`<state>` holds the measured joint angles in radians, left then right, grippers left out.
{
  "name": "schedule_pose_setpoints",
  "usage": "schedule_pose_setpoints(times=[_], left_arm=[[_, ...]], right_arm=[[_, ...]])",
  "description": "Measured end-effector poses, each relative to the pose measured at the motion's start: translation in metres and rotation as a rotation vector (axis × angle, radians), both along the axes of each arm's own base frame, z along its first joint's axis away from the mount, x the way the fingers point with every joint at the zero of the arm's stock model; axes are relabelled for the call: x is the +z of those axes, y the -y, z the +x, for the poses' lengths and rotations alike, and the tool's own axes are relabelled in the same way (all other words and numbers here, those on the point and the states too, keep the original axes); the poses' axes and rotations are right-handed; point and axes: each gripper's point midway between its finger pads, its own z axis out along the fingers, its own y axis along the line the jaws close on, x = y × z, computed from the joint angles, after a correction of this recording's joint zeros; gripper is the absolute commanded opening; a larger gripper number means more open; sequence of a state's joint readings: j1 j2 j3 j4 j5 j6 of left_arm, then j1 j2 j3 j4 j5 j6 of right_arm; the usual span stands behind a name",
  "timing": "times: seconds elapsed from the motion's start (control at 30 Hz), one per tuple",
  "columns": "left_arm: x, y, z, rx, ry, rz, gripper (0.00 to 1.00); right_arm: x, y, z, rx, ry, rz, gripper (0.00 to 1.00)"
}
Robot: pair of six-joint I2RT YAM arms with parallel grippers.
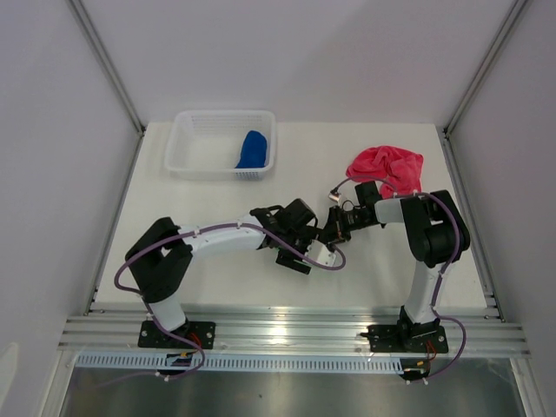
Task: Roll the towels
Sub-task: Roll the towel
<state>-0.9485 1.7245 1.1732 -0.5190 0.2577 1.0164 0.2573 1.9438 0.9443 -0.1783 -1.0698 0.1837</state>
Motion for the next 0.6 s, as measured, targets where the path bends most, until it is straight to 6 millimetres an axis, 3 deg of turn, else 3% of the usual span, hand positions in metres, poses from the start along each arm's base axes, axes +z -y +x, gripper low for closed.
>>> schedule_pose_setpoints(times=[0.2,0.47,0.6], left_arm=[[-0.023,-0.004,0.003,-0.031,0.030,0.057,0.79],[-0.034,-0.001,0.020,0.000,0.050,0.076,0.79],[-0.040,0.001,0.026,0.009,0.050,0.088,0.72]], right_arm=[[-0.001,0.000,0.002,0.001,-0.007,-0.002,0.00],[-0.003,0.001,0.005,-0.001,-0.010,0.000,0.02],[-0.003,0.000,0.007,0.002,0.002,-0.001,0.07]])
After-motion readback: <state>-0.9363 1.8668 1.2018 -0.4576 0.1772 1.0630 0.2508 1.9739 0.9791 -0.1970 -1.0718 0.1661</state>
